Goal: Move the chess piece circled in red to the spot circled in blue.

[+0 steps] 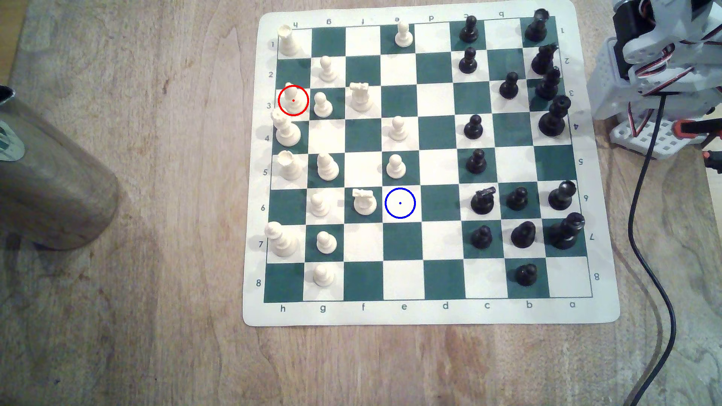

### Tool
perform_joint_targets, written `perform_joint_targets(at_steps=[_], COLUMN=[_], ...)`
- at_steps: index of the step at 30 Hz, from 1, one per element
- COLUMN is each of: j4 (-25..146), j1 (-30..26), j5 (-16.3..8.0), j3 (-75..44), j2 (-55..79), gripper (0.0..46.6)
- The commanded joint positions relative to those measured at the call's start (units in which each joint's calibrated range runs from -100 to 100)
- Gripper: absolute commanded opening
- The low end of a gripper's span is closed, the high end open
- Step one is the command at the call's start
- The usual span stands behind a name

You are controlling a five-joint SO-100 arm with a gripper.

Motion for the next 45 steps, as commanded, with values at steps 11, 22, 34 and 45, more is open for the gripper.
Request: perform_joint_targets(at_steps=[11, 22, 34, 45], j4=[59.7, 115.0, 126.4, 139.6], j1=[6.7, 16.5, 17.5, 11.7], j5=[-0.1, -0.3, -11.8, -8.4], j3=[-16.5, -35.0, -40.0, -53.7], j2=[-0.2, 0.0, 8.8, 32.7], gripper=[0.2, 0.3, 7.1, 19.5])
